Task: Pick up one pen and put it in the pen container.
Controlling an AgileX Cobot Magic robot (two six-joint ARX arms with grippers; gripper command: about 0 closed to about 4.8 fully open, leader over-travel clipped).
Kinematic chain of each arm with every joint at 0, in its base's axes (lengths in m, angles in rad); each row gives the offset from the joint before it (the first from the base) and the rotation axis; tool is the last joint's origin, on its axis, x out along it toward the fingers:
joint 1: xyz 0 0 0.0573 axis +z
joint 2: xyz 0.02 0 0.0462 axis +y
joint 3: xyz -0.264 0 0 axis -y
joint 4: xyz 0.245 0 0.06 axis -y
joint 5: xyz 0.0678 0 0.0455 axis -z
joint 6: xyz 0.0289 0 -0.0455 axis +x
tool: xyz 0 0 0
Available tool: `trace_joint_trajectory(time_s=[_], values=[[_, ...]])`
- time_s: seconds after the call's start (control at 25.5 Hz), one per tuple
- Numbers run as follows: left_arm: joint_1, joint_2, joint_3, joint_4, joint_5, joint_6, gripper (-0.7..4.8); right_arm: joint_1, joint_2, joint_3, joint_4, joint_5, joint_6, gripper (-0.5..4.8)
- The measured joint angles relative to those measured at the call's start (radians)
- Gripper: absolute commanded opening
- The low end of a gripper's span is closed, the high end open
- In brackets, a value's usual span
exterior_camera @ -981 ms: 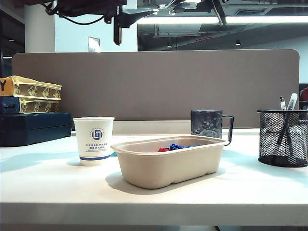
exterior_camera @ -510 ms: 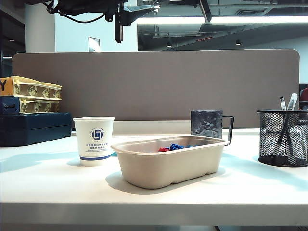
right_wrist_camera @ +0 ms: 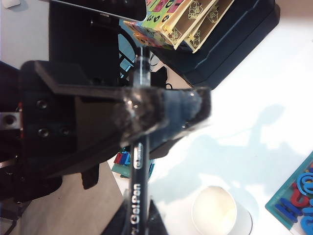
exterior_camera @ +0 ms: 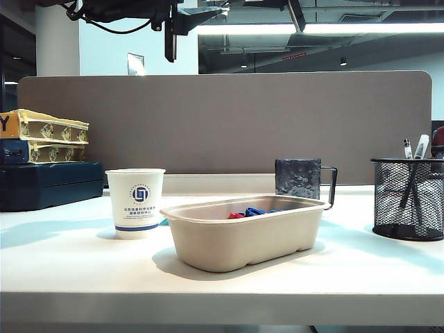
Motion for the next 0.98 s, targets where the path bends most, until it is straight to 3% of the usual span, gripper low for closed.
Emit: trace_joint_trajectory(time_s=[0.2, 0.31, 0.43, 0.67, 0.75, 0.98], values=[[0.0, 0.0, 0.005, 0.001, 0.0, -0.003, 0.47, 0.0, 0.0, 0.0, 0.0, 0.002, 0.0, 0.22], [0.0, 0.0, 0.005, 0.002, 0.0, -0.004, -0.08, 0.0, 0.001, 0.0, 0.0, 0.002, -0.001, 1.23], [-0.002, -0.001, 0.006, 0.016, 0.002, -0.004, -0.06, -0.001, 0.002, -0.001, 0.0, 0.014, 0.001, 1.88], [0.0, 0.0, 0.005, 0.008, -0.001, -0.003, -0.06, 0.0, 0.002, 0.0, 0.0, 0.021, 0.002, 1.93], [0.0, 0.0, 0.005, 0.008, -0.001, -0.003, -0.06, 0.0, 0.002, 0.0, 0.0, 0.021, 0.002, 2.18], [0.0, 0.0, 0.005, 0.008, 0.002, 0.043, -0.06, -0.014, 0.002, 0.0, 0.014, 0.009, 0.01, 2.22]])
